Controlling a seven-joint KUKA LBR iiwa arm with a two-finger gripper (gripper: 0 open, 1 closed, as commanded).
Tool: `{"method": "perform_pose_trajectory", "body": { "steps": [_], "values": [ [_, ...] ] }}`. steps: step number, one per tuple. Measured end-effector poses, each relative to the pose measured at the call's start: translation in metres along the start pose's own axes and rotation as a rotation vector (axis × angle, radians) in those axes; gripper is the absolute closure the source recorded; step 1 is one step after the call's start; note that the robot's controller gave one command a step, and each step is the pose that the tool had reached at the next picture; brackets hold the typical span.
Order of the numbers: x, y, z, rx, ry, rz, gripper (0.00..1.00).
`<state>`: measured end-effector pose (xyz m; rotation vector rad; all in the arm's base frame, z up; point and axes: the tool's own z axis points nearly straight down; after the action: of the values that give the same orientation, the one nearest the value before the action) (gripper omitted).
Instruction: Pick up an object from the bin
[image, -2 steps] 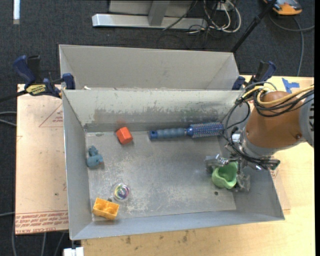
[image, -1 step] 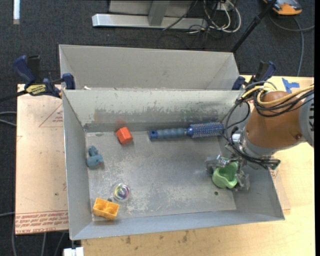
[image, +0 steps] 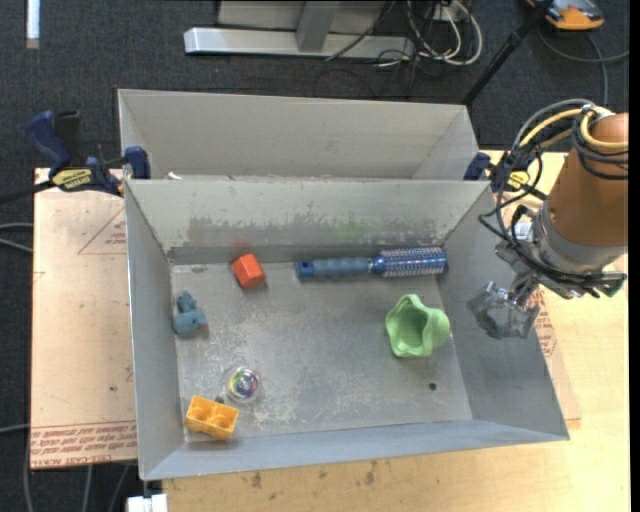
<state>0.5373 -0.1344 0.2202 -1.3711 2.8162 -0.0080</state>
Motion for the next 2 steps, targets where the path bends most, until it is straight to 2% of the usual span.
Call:
{"method": "perform_pose_trajectory", "body": {
  "steps": [1, 2],
  "values": [
    [0.001, 0.001, 0.005, -0.008, 0.003, 0.001, 0.0],
    [-0.051, -0.028, 0.141, -0.012, 0.004, 0.058, 0.0]
  ]
}}
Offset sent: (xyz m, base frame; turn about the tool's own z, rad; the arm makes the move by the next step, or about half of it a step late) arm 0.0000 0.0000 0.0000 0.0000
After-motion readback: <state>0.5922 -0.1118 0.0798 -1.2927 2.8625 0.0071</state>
